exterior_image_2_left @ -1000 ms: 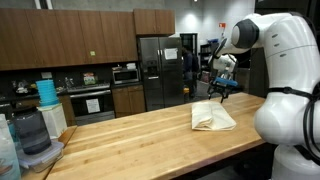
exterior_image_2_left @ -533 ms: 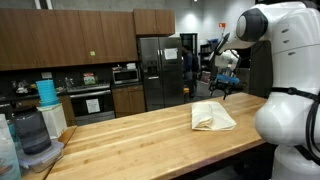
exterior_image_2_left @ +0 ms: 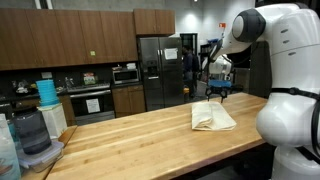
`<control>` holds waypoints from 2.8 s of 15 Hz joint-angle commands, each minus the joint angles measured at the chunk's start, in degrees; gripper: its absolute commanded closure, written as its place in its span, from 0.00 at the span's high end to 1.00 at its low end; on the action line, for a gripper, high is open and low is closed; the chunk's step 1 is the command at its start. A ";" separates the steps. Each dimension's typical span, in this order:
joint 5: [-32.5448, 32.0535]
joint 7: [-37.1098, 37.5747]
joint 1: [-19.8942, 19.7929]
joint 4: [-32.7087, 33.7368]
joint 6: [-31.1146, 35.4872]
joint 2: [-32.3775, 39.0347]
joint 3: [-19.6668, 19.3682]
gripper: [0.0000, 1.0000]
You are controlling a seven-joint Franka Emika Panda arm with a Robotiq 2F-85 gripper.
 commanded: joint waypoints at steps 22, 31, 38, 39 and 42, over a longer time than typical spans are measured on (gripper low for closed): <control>1.63 -17.35 6.92 -1.39 -17.66 1.96 10.84 1.00; -1.32 -17.23 6.96 -14.78 -4.96 -18.53 8.72 1.00; -3.58 -17.65 4.98 -14.74 -1.67 -17.83 5.31 1.00; -2.60 -19.26 4.90 -14.62 -1.46 -17.47 4.99 1.00; -2.67 -19.26 5.02 -14.50 -2.20 -17.28 5.07 1.00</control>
